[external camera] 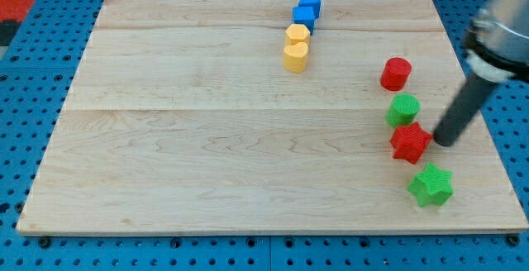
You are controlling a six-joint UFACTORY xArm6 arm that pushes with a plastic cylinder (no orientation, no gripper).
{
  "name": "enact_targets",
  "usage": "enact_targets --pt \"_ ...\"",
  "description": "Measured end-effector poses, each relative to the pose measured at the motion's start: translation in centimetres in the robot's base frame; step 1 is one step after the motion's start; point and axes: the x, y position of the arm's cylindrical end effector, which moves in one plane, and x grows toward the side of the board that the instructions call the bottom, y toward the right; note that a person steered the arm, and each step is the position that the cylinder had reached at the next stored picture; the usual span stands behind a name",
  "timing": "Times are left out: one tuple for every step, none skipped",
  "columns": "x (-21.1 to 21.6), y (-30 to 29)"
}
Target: Push the red star horizontally to yellow heart
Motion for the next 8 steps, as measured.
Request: enact_targets --pt "0.1 -5.1" --pt "3.6 -0.2" --pt "4.5 -2.9" --pt "0.4 -11.2" --pt "-2.1 -15.9" --pt "1.0 -8.2" --pt "3.7 -10.4" --pt "-1.4 -16.4"
